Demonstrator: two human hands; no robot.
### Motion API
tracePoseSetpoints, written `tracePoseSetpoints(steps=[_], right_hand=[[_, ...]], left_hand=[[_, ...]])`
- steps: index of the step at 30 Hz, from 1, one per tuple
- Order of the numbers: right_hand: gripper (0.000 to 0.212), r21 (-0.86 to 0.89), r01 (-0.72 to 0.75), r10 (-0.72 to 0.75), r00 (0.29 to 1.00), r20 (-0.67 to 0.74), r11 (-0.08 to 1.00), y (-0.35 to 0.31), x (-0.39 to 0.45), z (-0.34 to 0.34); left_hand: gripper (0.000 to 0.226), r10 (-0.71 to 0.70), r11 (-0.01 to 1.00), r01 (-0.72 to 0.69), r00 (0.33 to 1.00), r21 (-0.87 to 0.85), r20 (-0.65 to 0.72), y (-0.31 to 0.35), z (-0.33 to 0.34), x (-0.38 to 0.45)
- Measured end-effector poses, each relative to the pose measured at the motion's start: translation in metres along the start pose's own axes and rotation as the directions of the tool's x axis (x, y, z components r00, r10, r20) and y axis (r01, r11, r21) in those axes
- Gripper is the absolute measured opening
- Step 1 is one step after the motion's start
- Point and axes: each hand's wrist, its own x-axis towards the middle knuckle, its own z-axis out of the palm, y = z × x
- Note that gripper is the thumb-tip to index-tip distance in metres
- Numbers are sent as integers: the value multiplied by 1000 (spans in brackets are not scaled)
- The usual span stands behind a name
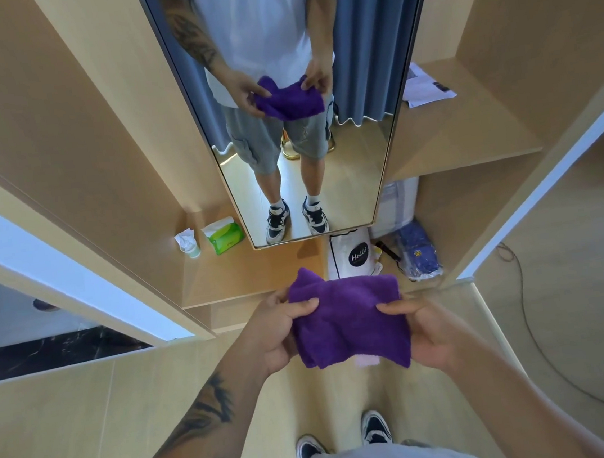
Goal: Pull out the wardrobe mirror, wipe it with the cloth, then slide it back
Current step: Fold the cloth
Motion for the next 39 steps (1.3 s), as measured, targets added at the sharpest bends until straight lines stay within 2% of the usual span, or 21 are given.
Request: tracePoseSetpoints(steps=[3,6,8,10,11,13,16,20,22,24,25,27,29,31,33,36,39], right_hand=[[49,-18,79,-79,997,-3,997,4,1,-2],[44,-75,120,-122,992,-32,990,5,1,-3],[42,-132,88,-95,994,-48,987,4,0,-3],[44,-205,41,-51,998,-43,978,4,-2,-5],[47,-230,25,-31,999,-22,973,4,-4,-6],[60,-244,21,-13,999,36,970,3,-6,-7],[69,-211,112,-101,993,64,971,-4,-10,-3],[42,-32,312,-309,947,83,949,-18,-19,2],[33,58,339,-342,939,47,939,-21,-25,2],[27,93,325,-330,943,43,941,-21,-28,-1],[23,102,311,-318,946,58,945,-20,-30,-1],[19,101,288,-297,951,89,952,-17,-30,-2],[24,107,288,-302,941,153,952,-15,-30,-2],[35,119,291,-312,922,231,949,-14,-29,-1],[35,96,294,-310,916,257,951,-15,-30,2],[28,27,284,-283,935,215,958,-18,-32,7],[20,56,232,-238,952,191,971,-22,-34,11]], left_hand=[[43,10,1000,-10,1000,-26,-10,-3,1,-1],[49,-67,997,68,998,45,-10,-4,-1,-2],[63,-118,990,120,992,67,-42,-5,-1,-4],[88,-125,988,134,986,76,-109,-5,0,-7],[98,-116,989,127,985,80,-130,-5,1,-9],[106,-76,992,88,988,86,-135,-5,2,-12],[106,60,994,-49,990,94,-127,2,5,-18],[106,355,934,-355,935,38,4,19,13,-35],[100,442,895,-446,892,18,96,29,15,-44],[84,460,884,-468,872,10,166,33,17,-50],[69,464,880,-475,865,16,190,33,18,-53],[37,478,870,-491,859,37,182,31,18,-55],[25,480,871,-490,861,26,167,27,14,-56],[46,472,872,-488,859,37,201,27,9,-58],[66,476,861,-504,847,71,237,28,4,-60],[72,487,831,-535,831,149,268,31,2,-62],[69,467,837,-516,847,180,254,34,-2,-62]])
